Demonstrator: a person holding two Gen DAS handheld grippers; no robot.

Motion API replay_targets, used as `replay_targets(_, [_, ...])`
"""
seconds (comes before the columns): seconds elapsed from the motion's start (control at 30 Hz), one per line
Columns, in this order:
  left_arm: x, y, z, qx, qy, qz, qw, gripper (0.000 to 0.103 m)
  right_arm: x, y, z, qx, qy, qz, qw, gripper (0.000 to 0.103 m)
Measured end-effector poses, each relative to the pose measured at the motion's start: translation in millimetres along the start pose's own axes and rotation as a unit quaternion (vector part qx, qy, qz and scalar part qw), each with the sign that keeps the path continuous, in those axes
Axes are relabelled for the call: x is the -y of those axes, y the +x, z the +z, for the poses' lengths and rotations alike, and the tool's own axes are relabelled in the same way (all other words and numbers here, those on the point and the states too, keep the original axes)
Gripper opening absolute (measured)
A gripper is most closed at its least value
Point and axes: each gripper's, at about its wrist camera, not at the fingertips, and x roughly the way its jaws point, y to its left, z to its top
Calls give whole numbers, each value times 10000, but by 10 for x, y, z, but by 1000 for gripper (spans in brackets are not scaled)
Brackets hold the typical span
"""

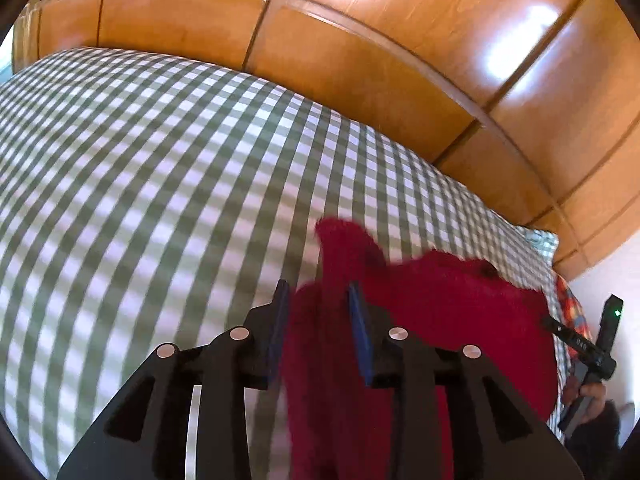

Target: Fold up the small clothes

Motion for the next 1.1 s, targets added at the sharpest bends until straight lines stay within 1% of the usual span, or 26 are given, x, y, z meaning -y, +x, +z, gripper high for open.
replay_targets(0.07, [-15, -250, -242, 70, 159, -142, 9997, 28, 58, -207, -214, 13, 121, 233, 9997, 74])
replay_targets(0.2, [26, -633, -770, 15, 505, -425, 9978, 28, 92, -495, -636, -134, 220, 518, 9983, 75])
replay_targets(0.23, [27, -724, -934, -21, 561, -554, 9969, 28, 80, -560, -787, -192, 228, 530, 9982, 75])
replay_targets(0.27, [44, -769, -1057, -77, 607, -628, 9961, 31, 68, -598, -869, -214, 215, 544, 9981, 75])
replay_targets(0.33, [86, -816, -1297, -178, 772, -651, 9947, 40, 52, -648, -1080, -317, 270, 645, 9970, 75])
replay_targets(0.37, [99, -815, -1383, -209, 810, -675, 9942, 40, 42, -650, -1135, -348, 282, 665, 9968, 75])
replay_targets(0.43, [126, -788, -1513, -298, 837, -766, 9931, 40, 11, -637, -1218, -376, 303, 617, 9969, 74])
replay_targets(0.53, [195, -721, -1533, -223, 915, -828, 9921, 40, -8, -567, -1264, -412, 411, 601, 9965, 66])
replay_targets(0.57, [215, -694, -1529, -238, 927, -861, 9917, 40, -24, -534, -1265, -450, 405, 582, 9965, 61])
replay_targets(0.63, [245, -659, -1526, -284, 947, -994, 9901, 40, -70, -478, -1280, -481, 347, 492, 9970, 57])
replay_targets(0.67, [245, -635, -1520, -289, 946, -982, 9902, 39, -99, -457, -1273, -480, 328, 447, 9973, 50])
replay_targets(0.7, [233, -607, -1513, -319, 927, -940, 9907, 36, -128, -434, -1249, -491, 316, 410, 9975, 38])
replay_targets(0.73, [212, -594, -1516, -339, 893, -934, 9910, 21, -141, -428, -1240, -500, 292, 382, 9976, 31])
replay_targets(0.77, [186, -595, -1512, -333, 856, -911, 9916, 10, -177, -448, -1230, -504, 214, 354, 9979, 24])
replay_targets(0.8, [166, -614, -1504, -320, 841, -936, 9915, 9, -199, -470, -1215, -490, 123, 304, 9983, 20])
replay_targets(0.87, [120, -766, -1475, -209, 901, -1054, 9901, 6, -302, -635, -1195, -389, -208, 202, 9988, 18])
replay_targets(0.93, [75, -924, -1464, -121, 993, -1124, 9886, 6, -324, -797, -1195, -334, -410, 209, 9984, 17])
replay_targets(1.0, [25, -1043, -1479, -129, 1060, -1166, 9874, 6, -328, -915, -1237, -373, -572, 207, 9974, 17])
replay_targets(1.03, [-10, -1087, -1519, -161, 1104, -1121, 9874, 0, -316, -947, -1308, -464, -636, 195, 9967, 17])
replay_targets(1.07, [-53, -1113, -1567, -165, 1126, -906, 9894, 0, -290, -942, -1411, -594, -678, 58, 9959, 16])
replay_targets(1.1, [-146, -1115, -1613, -226, 1031, -791, 9913, 0, -241, -916, -1510, -743, -631, 35, 9952, 16])
